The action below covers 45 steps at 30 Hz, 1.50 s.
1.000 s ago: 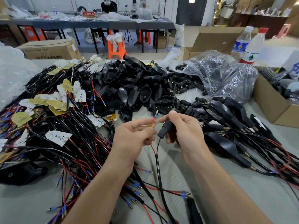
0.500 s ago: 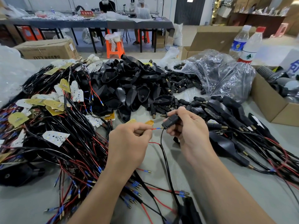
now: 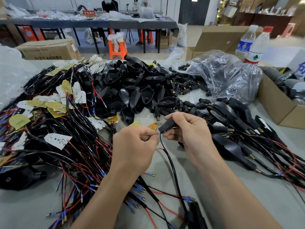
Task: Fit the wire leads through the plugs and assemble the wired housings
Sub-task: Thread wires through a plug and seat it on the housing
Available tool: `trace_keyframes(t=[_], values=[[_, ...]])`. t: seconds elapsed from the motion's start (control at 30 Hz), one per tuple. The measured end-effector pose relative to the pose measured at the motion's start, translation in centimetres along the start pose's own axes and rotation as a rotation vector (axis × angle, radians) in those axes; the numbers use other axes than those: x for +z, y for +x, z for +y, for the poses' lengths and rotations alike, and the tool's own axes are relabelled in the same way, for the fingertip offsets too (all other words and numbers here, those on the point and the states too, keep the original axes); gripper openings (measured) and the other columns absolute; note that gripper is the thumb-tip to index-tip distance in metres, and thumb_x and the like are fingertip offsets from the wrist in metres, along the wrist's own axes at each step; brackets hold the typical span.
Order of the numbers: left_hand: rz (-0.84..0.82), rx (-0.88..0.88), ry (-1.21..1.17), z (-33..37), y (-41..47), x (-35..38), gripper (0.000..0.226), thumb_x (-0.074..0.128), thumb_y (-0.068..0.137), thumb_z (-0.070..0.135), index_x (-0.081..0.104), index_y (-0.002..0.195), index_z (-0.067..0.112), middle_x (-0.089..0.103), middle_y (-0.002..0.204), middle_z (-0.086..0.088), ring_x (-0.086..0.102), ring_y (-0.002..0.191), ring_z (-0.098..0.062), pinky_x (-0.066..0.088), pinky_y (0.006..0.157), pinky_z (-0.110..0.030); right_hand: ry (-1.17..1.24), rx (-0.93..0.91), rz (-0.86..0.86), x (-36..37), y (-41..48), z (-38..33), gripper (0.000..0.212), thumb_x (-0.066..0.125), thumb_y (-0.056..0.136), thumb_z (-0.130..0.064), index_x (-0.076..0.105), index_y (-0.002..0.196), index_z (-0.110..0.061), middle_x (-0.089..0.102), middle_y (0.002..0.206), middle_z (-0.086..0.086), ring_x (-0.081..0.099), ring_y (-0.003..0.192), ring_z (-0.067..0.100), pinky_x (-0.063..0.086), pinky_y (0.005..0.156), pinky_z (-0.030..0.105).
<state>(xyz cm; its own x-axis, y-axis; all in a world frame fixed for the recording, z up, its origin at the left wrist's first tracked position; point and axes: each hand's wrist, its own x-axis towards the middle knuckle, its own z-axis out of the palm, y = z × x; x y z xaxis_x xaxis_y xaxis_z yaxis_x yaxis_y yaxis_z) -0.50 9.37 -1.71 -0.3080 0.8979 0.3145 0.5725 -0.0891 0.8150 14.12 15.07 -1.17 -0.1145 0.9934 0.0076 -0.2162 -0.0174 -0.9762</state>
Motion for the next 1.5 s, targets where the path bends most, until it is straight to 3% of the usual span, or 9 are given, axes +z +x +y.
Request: trace_keyframes(t=[0.1, 0.3, 0.47, 0.6, 0.7, 0.9, 1.1, 1.27, 1.5], values=[[-0.004, -0.044, -0.046, 0.0, 0.1, -0.1, 0.032, 0.082, 0.082, 0.019, 0.072, 0.067, 0.046, 0.069, 0.061, 0.026, 0.069, 0.061, 0.003, 0.052, 0.061, -0.012, 0.019, 0.023, -0.025, 0.3, -0.2, 0.2, 0.027, 0.054, 0.105, -0.016, 0.074, 0.090, -0.005, 0.075, 0.079, 0.016, 0.067, 0.058, 0.019, 0.056, 0.057, 0.025], [0.017, -0.083, -0.163, -0.6, 1.0, -0.8, 0.021, 0.081, 0.083, 0.030, 0.077, 0.067, 0.043, 0.073, 0.067, 0.024, 0.070, 0.070, 0.008, 0.046, 0.064, -0.003, 0.075, 0.015, 0.034, -0.2, 0.1, -0.4, 0.033, 0.049, 0.107, -0.015, 0.074, 0.086, -0.008, 0.076, 0.078, 0.015, 0.069, 0.058, 0.020, 0.055, 0.055, 0.024], [-0.094, -0.150, -0.208, -1.1, 0.9, -0.3, 0.021, 0.083, 0.083, 0.022, 0.080, 0.073, 0.040, 0.075, 0.064, 0.008, 0.075, 0.066, -0.011, 0.064, 0.070, -0.036, 0.071, 0.027, -0.002, 0.4, -0.3, 0.1, 0.027, 0.054, 0.105, -0.016, 0.074, 0.089, -0.007, 0.075, 0.080, 0.016, 0.065, 0.056, 0.017, 0.054, 0.054, 0.023], [-0.111, -0.216, -0.324, -0.9, 1.0, -0.4, 0.014, 0.081, 0.087, 0.020, 0.081, 0.075, 0.028, 0.076, 0.067, 0.000, 0.076, 0.064, -0.016, 0.059, 0.060, -0.023, 0.100, 0.048, -0.029, 0.5, -0.3, 0.0, 0.025, 0.056, 0.104, -0.017, 0.074, 0.092, -0.005, 0.076, 0.084, 0.016, 0.066, 0.057, 0.016, 0.055, 0.055, 0.022], [-0.173, -0.303, -0.434, -0.7, 1.4, -0.8, 0.022, 0.075, 0.093, 0.019, 0.082, 0.072, 0.017, 0.078, 0.072, -0.007, 0.076, 0.066, -0.020, 0.056, 0.056, -0.021, 0.151, 0.043, -0.011, 0.1, -0.1, -0.4, 0.027, 0.053, 0.105, -0.017, 0.073, 0.090, -0.007, 0.077, 0.087, 0.017, 0.067, 0.057, 0.016, 0.055, 0.056, 0.022], [-0.299, -0.224, -0.348, -0.8, 1.1, -0.6, 0.023, 0.076, 0.091, 0.015, 0.082, 0.072, 0.028, 0.074, 0.063, -0.007, 0.075, 0.059, -0.021, 0.054, 0.051, -0.021, 0.122, 0.063, -0.060, 0.5, -0.2, 0.2, 0.025, 0.057, 0.103, -0.019, 0.074, 0.091, -0.005, 0.076, 0.086, 0.016, 0.059, 0.053, 0.012, 0.052, 0.056, 0.022], [-0.246, -0.221, -0.405, -0.8, 0.6, -0.3, 0.025, 0.075, 0.091, 0.016, 0.081, 0.069, 0.026, 0.074, 0.063, -0.007, 0.074, 0.056, -0.019, 0.054, 0.051, -0.021, 0.167, 0.144, -0.108, 0.4, 0.0, 0.3, 0.028, 0.055, 0.104, -0.024, 0.072, 0.098, -0.002, 0.076, 0.086, 0.012, 0.062, 0.056, 0.010, 0.053, 0.058, 0.021], [0.062, -0.325, -0.699, -0.7, 0.9, -1.2, 0.017, 0.077, 0.088, 0.013, 0.082, 0.074, 0.021, 0.076, 0.072, -0.013, 0.072, 0.059, -0.019, 0.055, 0.054, -0.021, 0.117, 0.119, -0.143, 1.7, -0.8, 0.8, 0.028, 0.056, 0.104, -0.020, 0.077, 0.094, -0.004, 0.077, 0.086, 0.015, 0.066, 0.058, 0.012, 0.053, 0.056, 0.019], [-0.101, -0.285, -0.553, -0.2, 0.6, -0.5, 0.020, 0.081, 0.084, 0.003, 0.082, 0.083, 0.023, 0.079, 0.075, -0.008, 0.076, 0.068, -0.019, 0.059, 0.059, -0.023, 0.262, 0.116, 0.071, 1.0, -0.4, 0.0, 0.020, 0.064, 0.099, -0.019, 0.073, 0.088, -0.004, 0.076, 0.078, 0.014, 0.064, 0.053, 0.011, 0.054, 0.051, 0.021]])
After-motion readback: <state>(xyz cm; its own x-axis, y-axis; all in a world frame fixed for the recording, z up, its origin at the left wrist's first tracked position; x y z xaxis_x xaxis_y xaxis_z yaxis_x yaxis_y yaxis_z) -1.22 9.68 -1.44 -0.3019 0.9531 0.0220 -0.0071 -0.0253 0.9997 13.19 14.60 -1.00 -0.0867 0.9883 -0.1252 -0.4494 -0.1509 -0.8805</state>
